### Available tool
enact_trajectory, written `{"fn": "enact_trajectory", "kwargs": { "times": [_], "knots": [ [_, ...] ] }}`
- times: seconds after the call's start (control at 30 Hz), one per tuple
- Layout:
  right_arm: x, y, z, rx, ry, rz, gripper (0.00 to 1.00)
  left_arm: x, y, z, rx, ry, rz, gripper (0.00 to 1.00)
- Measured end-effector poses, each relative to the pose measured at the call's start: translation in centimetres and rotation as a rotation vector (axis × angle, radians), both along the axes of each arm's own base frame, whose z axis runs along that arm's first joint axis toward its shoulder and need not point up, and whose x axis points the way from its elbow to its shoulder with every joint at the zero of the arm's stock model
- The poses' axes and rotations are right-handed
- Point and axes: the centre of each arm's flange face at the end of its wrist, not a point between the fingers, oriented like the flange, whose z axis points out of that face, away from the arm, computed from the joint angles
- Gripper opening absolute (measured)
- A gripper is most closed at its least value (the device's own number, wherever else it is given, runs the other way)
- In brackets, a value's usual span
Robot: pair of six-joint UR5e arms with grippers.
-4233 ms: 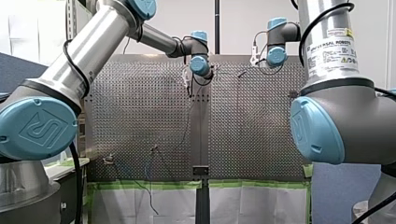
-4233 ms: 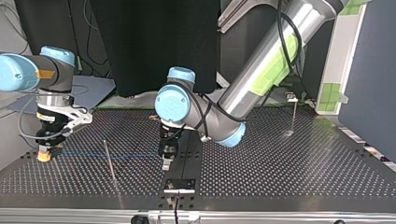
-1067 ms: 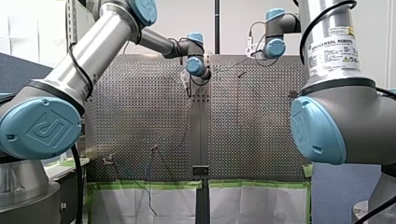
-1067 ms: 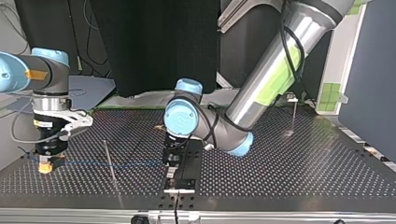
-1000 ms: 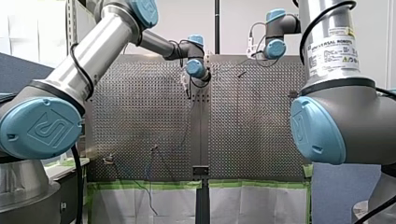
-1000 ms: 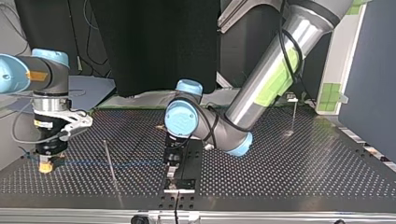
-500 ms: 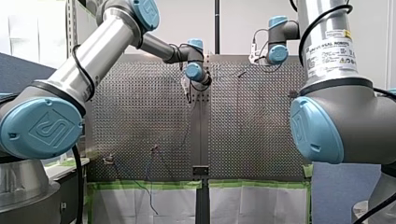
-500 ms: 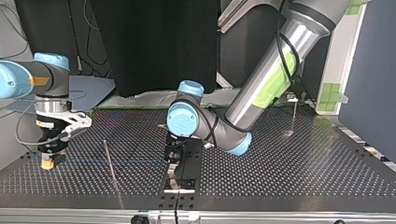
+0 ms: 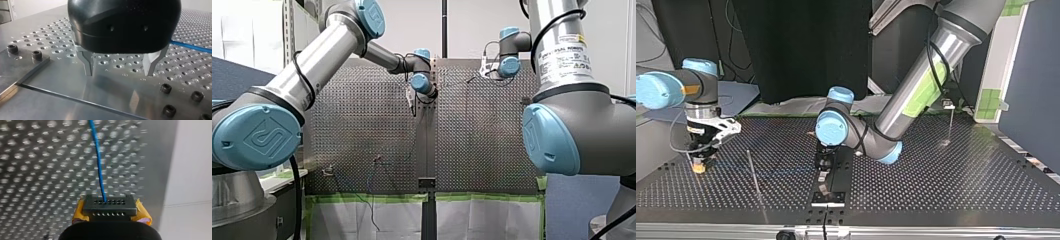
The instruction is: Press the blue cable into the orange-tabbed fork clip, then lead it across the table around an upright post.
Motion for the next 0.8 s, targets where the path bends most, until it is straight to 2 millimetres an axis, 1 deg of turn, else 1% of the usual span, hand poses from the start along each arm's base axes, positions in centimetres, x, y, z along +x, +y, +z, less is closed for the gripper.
{"fn": "enact_trajectory", "kwargs": {
  "times": [0.17, 0.53, 0.67, 0.7, 0.8],
  "knots": [
    [0.4, -0.1, -3.1, 0.051, 0.009, 0.003, 0.0, 0.0, 0.0, 0.0, 0.001, 0.002, 0.002, 0.98],
    [1.2, 0.3, -12.3, 0.184, 0.019, -0.002, 0.0, 0.0, 0.1, -0.1, 0.004, 0.006, 0.009, 0.98],
    [1.2, 0.6, -15.9, 0.224, 0.011, -0.018, 0.0, 0.0, 0.2, -0.1, 0.005, 0.006, 0.017, 0.98],
    [1.2, 0.7, -17.1, 0.236, 0.012, -0.021, 0.0, 0.0, 0.2, -0.1, 0.005, 0.006, 0.018, 0.98],
    [1.1, 0.8, -19.5, 0.254, 0.017, -0.03, 0.0, 0.0, 0.2, -0.1, 0.005, 0.006, 0.019, 0.98]
  ]
}}
